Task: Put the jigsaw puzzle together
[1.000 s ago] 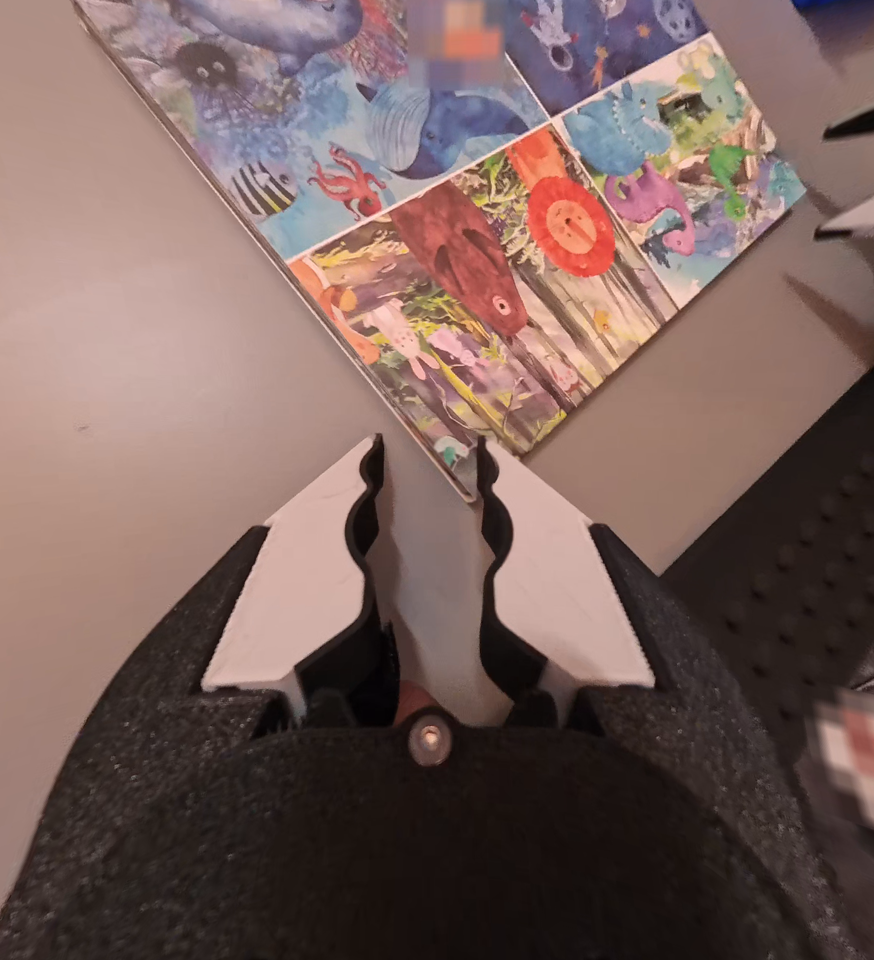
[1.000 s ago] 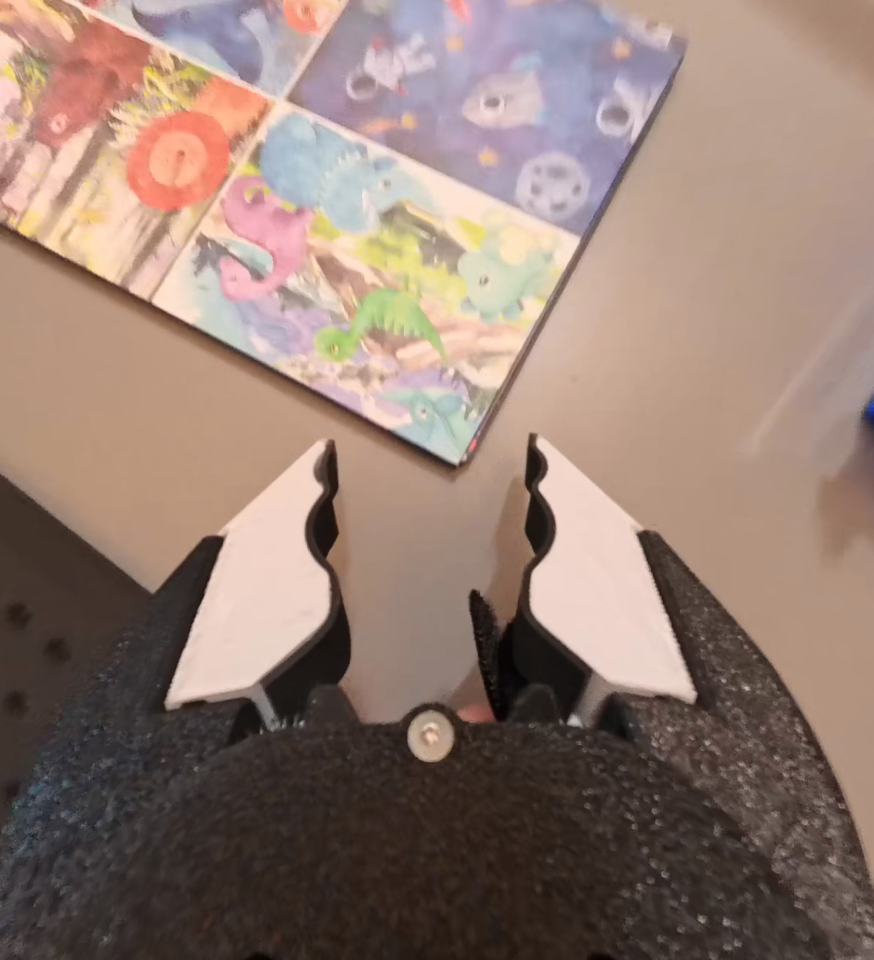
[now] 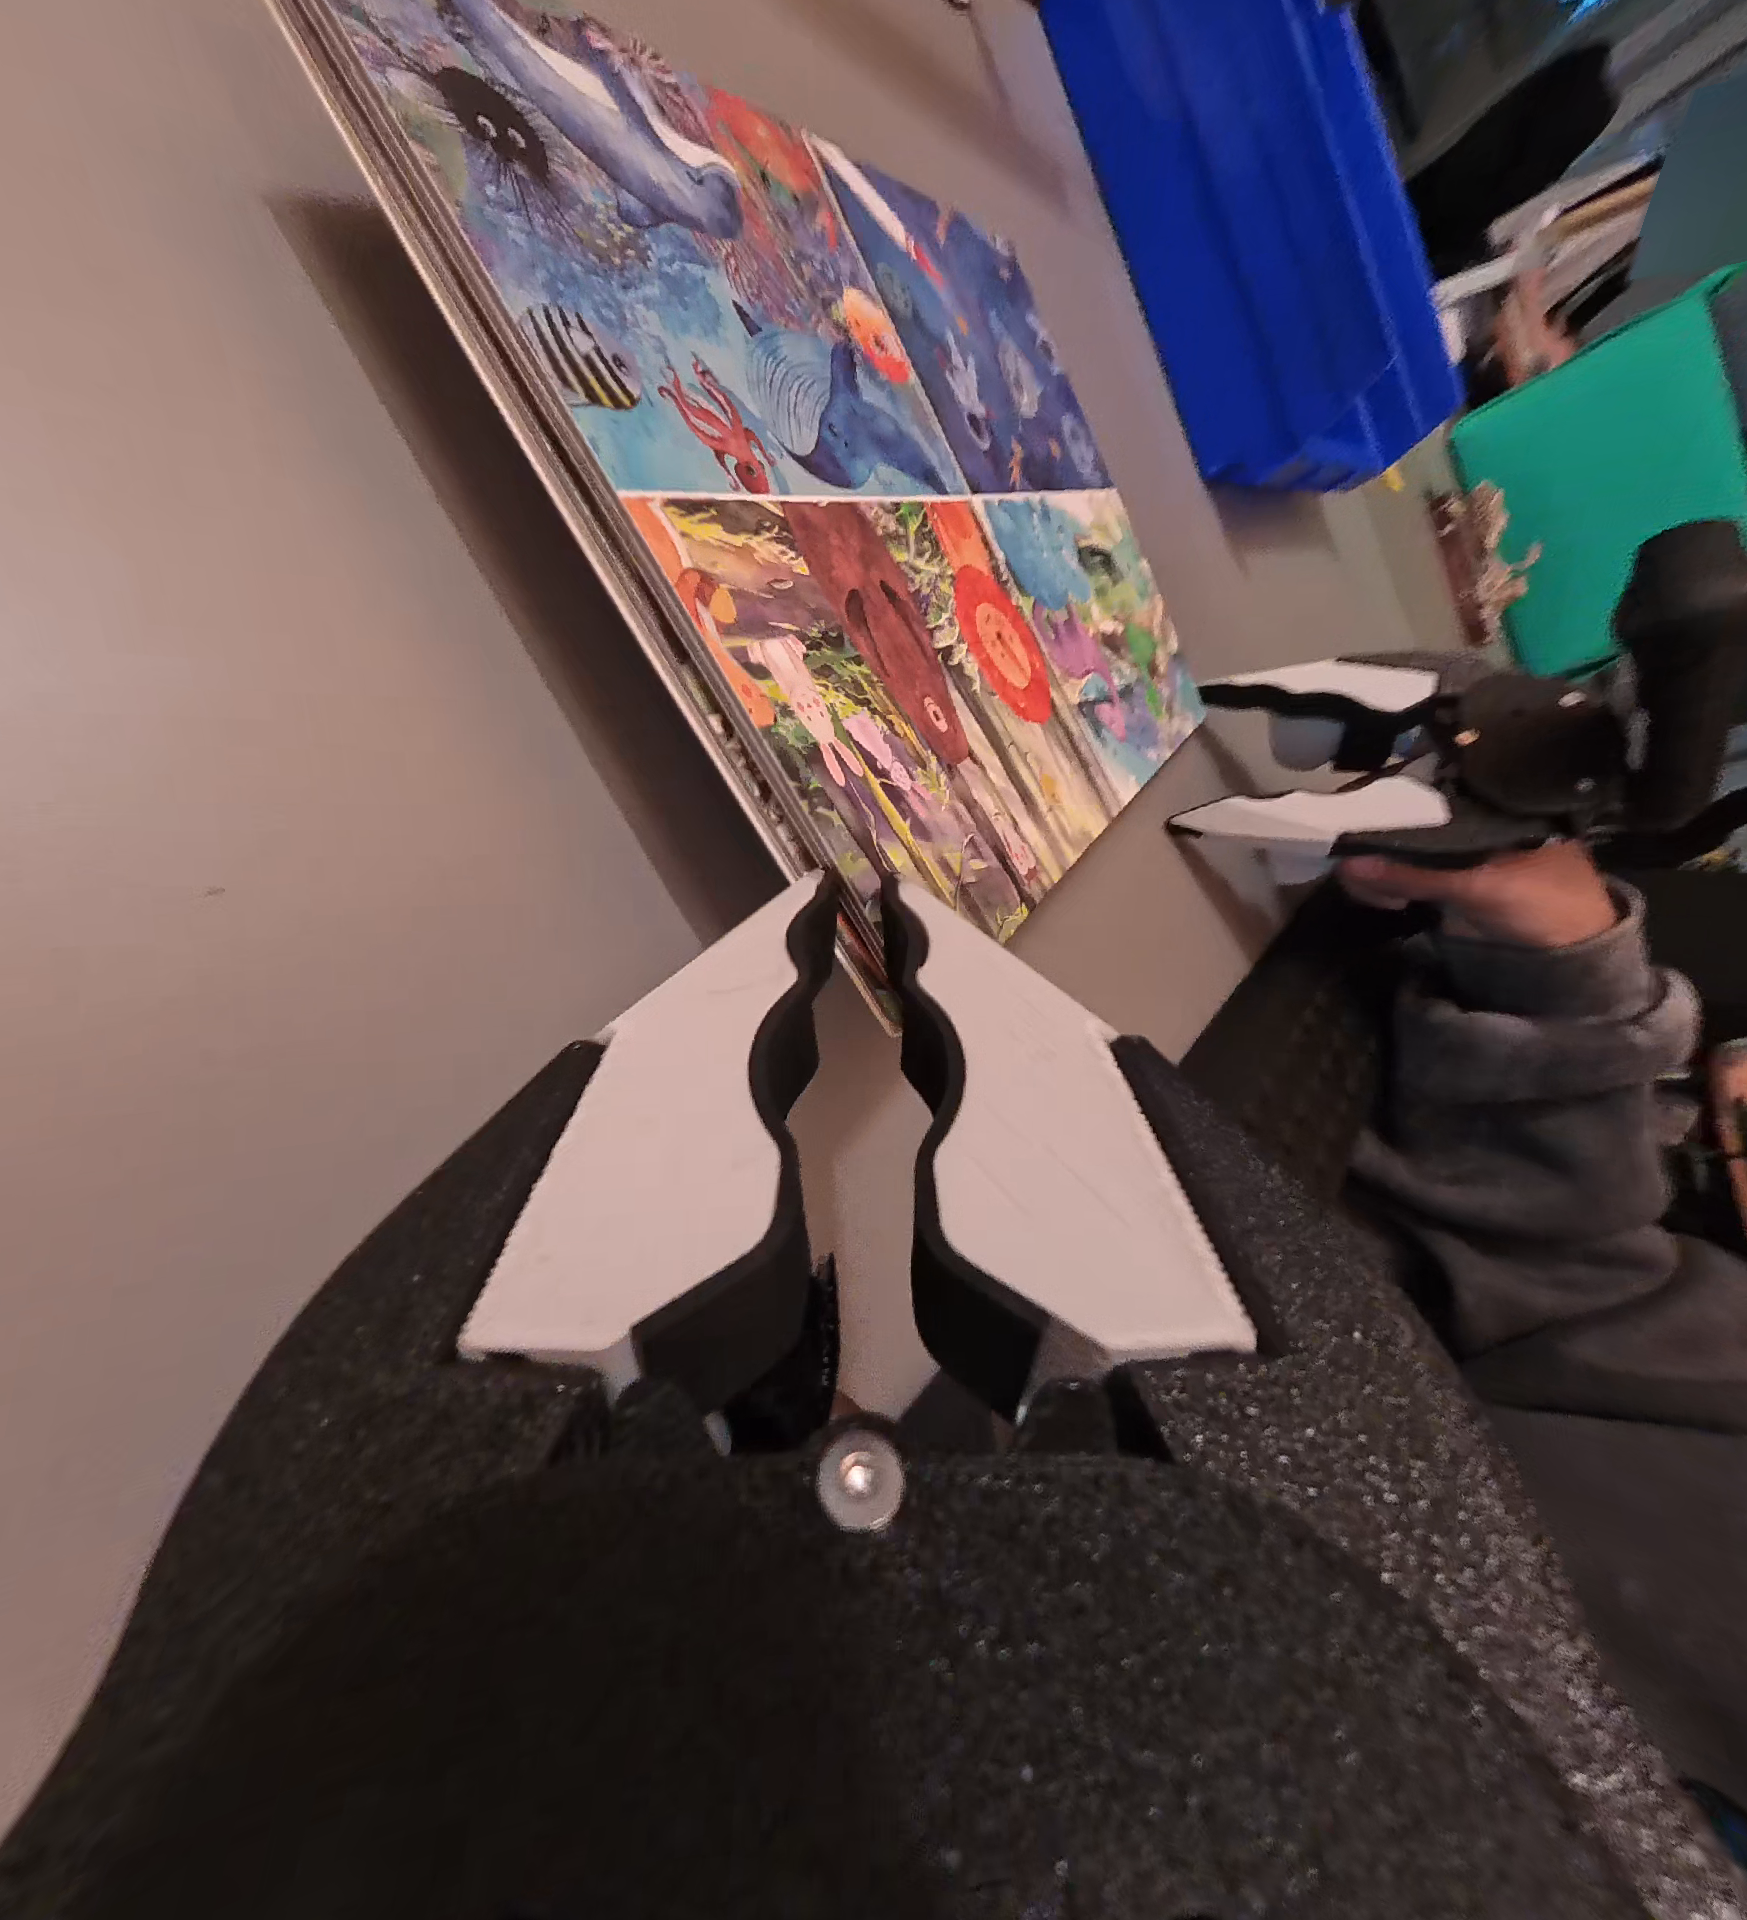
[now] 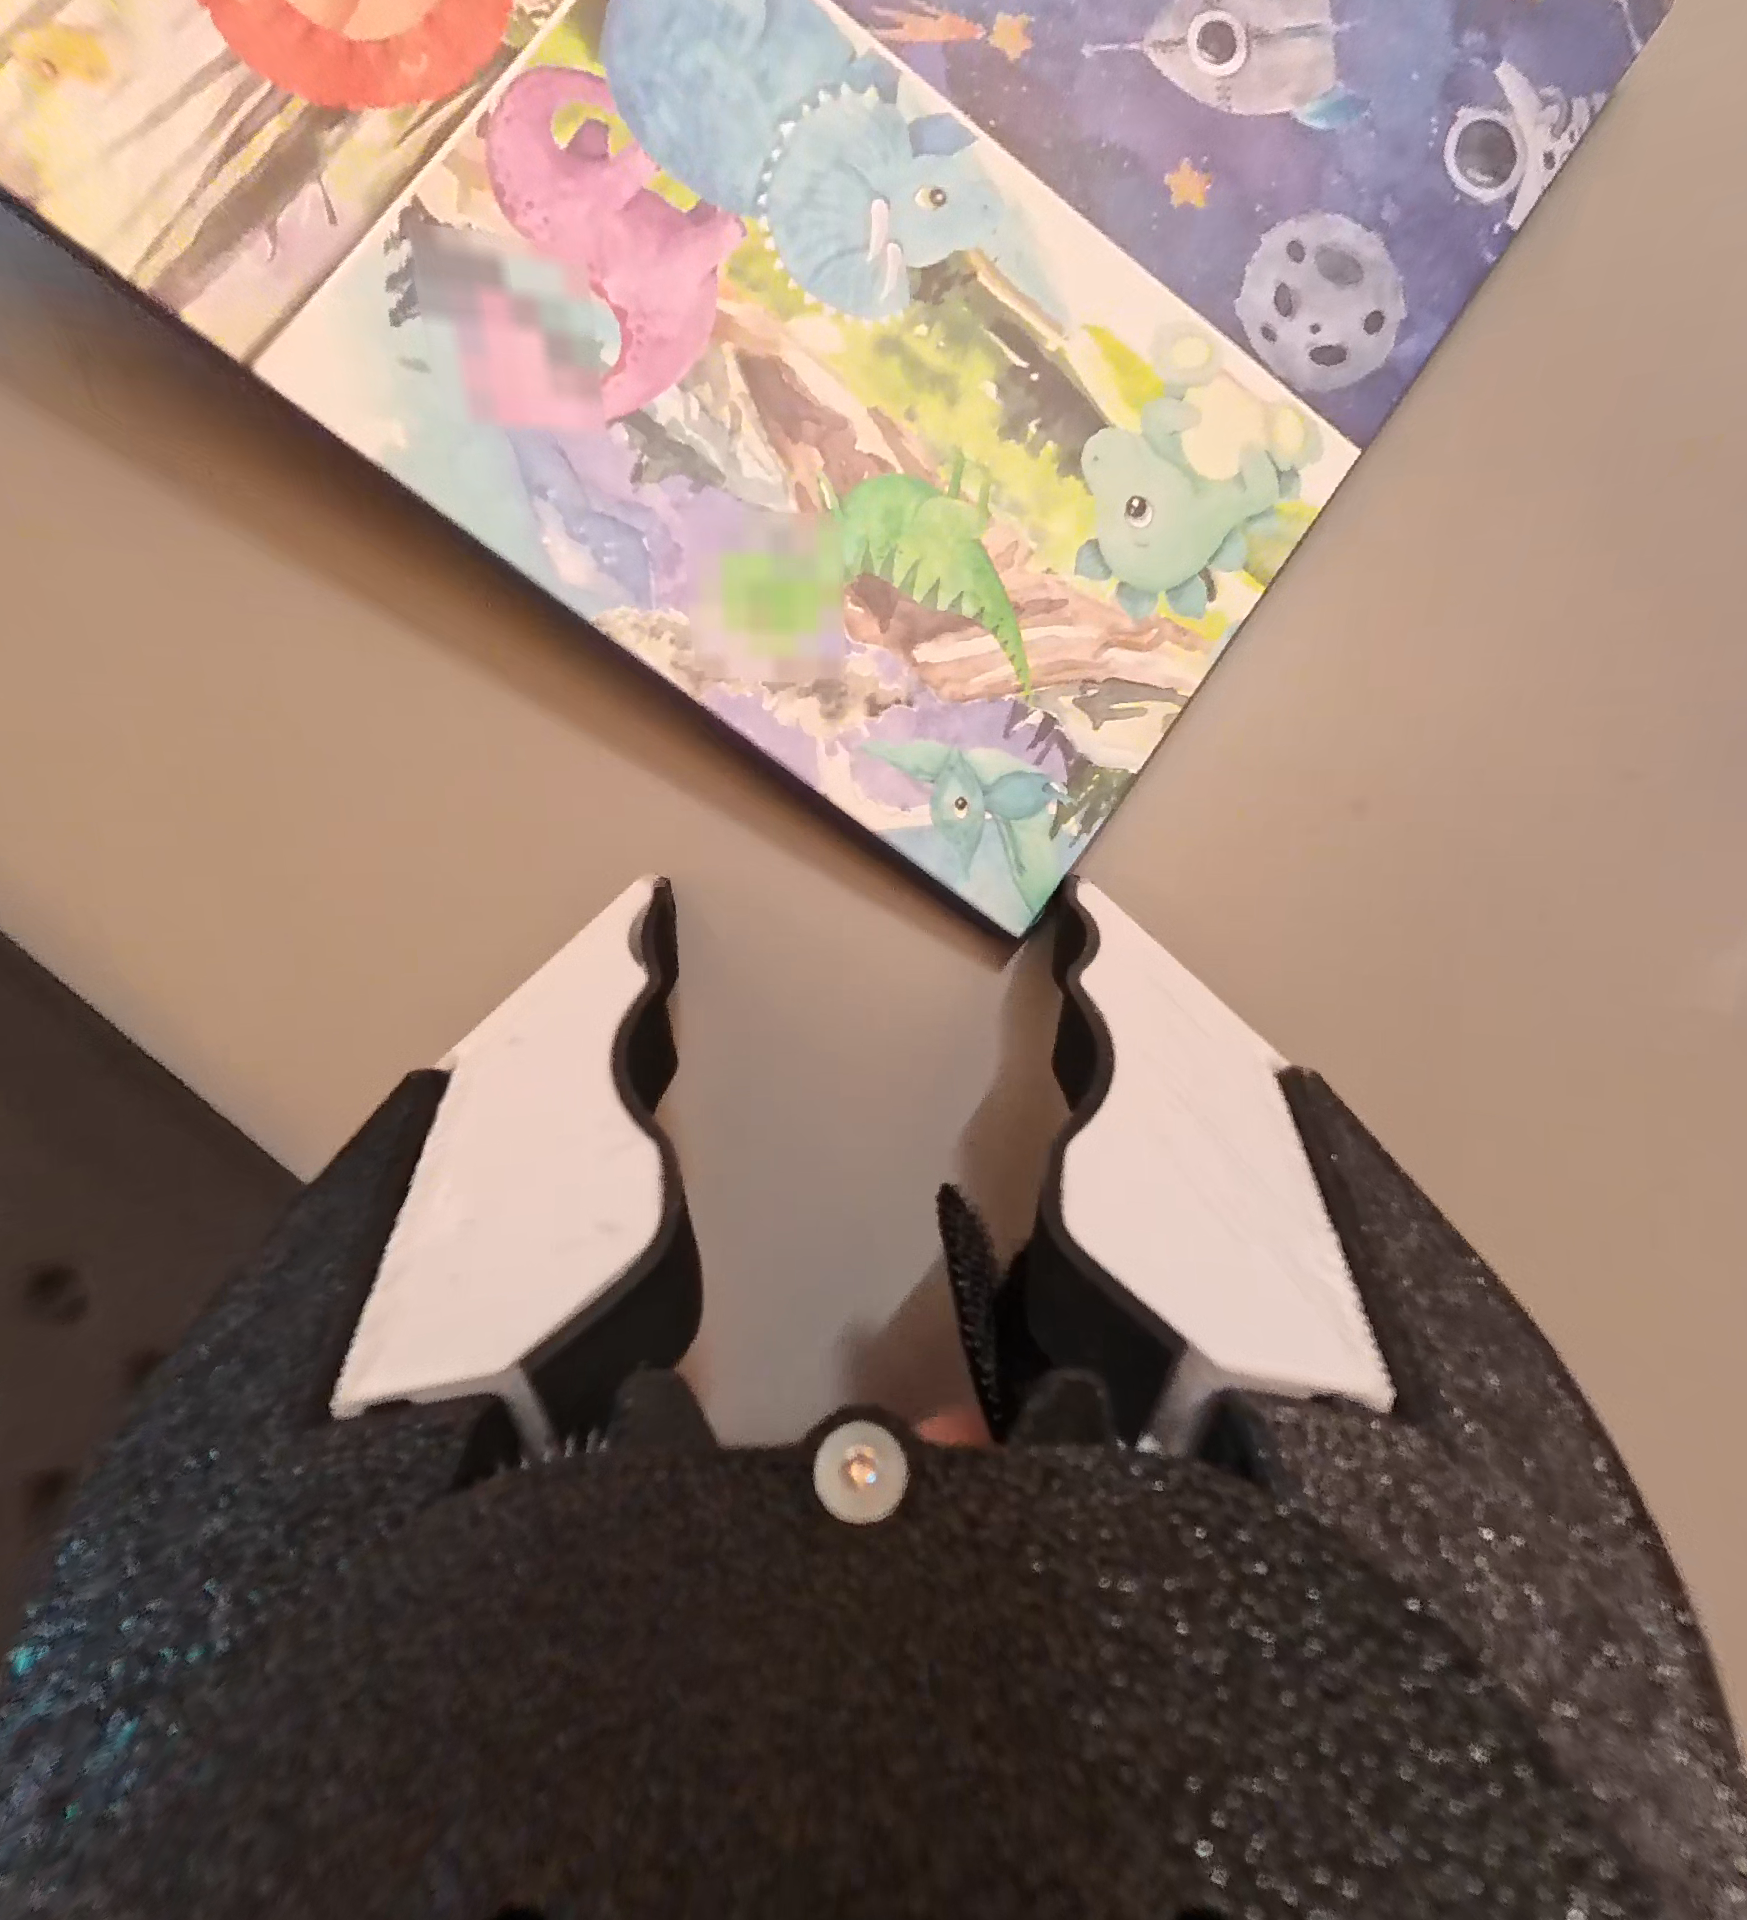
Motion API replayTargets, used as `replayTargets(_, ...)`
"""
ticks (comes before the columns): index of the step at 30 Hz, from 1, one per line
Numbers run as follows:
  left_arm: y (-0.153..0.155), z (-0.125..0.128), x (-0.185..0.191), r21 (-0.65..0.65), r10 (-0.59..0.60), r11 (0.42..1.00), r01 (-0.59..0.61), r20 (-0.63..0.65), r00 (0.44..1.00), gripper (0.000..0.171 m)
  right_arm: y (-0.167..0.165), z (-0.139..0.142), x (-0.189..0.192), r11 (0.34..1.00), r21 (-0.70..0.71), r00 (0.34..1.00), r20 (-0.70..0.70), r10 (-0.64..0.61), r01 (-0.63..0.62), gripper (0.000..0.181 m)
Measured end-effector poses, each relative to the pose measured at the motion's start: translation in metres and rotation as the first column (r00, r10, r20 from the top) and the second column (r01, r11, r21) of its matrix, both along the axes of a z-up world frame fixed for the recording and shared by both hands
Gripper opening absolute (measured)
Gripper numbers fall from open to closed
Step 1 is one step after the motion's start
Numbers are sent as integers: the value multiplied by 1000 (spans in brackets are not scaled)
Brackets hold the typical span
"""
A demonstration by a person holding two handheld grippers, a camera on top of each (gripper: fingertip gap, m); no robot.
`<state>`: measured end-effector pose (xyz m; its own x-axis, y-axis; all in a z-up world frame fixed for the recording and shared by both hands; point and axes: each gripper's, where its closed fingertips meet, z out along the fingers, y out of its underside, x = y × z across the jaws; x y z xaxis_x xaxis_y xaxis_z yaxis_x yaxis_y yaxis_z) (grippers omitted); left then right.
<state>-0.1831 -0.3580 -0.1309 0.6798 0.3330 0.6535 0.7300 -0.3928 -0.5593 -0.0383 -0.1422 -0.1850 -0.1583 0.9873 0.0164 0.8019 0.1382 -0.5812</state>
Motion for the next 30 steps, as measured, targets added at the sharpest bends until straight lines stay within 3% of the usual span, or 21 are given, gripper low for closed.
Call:
replayTargets(5,6,27,8,137,-11,991,8,23,1000,7,4,-1,0,1000,-4,1000,-15,-20,20,79)
replayTargets(13,12,50,11,237,8,972,-10,9,1000,8,5,-1,0,1000,-12,1000,-20,-13,13,80)
replayTargets(20,23,79,15,321,45,947,-10,-102,994,10,5,-1,0,1000,-14,1000,-16,-11,11,80)
replayTargets(25,46,126,29,403,45,914,38,-195,980,14,4,-2,0,1000,-14,1000,-13,-13,12,80)
replayTargets(30,88,182,50,429,24,892,143,-359,933,14,4,-2,0,1000,-18,1000,-20,-8,8,80)
